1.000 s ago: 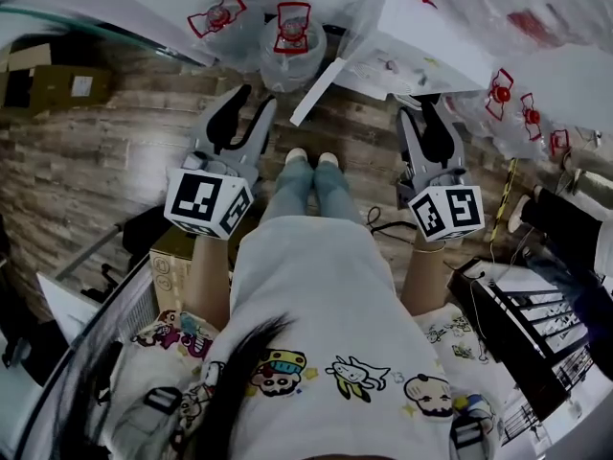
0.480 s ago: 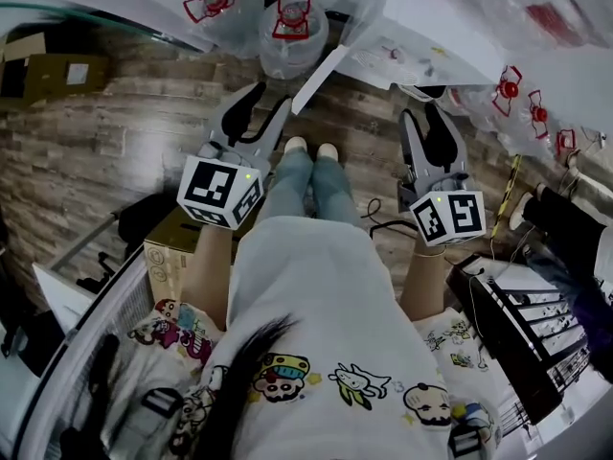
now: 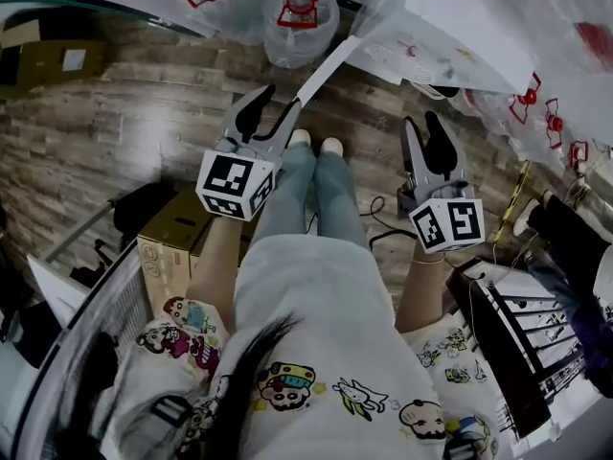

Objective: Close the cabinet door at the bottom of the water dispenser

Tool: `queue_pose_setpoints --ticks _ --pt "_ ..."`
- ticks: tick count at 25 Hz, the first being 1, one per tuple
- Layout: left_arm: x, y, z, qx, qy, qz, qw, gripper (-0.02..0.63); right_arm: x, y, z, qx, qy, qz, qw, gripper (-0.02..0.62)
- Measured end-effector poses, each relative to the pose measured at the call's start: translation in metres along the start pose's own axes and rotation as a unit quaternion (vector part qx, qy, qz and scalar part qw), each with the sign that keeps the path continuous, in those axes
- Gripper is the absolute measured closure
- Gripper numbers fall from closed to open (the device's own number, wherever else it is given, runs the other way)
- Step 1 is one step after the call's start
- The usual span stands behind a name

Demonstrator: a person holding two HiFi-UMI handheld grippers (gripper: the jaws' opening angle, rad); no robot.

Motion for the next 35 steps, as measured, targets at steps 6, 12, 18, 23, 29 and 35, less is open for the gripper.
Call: queue_pose_setpoints --ticks 6,12,18,23,29,35 --pt "-0.030 0.006 0.057 0.015 0.036 -0.011 0.9992 0.426 -0.016 -0.017 0.036 -0.015 0.016 -0.003 1.000 0.434" --pt "-0.059 0.012 0.121 0.026 0.079 -0.026 0.9962 0.419 -0.032 -0.032 0.075 -0.025 0.044 -0.021 0.999 0.437" --pt "-0.085 0.019 0.181 0.033 0.119 -0.040 0.9915 0.410 -0.052 -0.045 0.113 -0.029 0.077 -0.045 0.996 0.439" --pt "-0.096 0.033 0.222 0.045 0.154 -0.059 0.9853 0.397 -0.063 -0.043 0.135 -0.025 0.098 -0.055 0.993 0.442" --pt "-0.111 0.054 0.268 0.038 0.198 -0.062 0.9775 0.387 -0.070 -0.038 0.164 -0.033 0.113 -0.051 0.992 0.446" --pt "-0.125 0.063 0.292 0.034 0.222 -0.056 0.9728 0.385 -0.075 -0.030 0.193 -0.041 0.127 -0.050 0.990 0.456"
Point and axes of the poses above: the fingertips, and each gripper's own axes: x backward along the fingers, y to its left, z out of its underside, the point moved 5 cm from there along x, backward along the fingers, and after that the axes turned 2 degrees about -y, right-handed, at the moved point
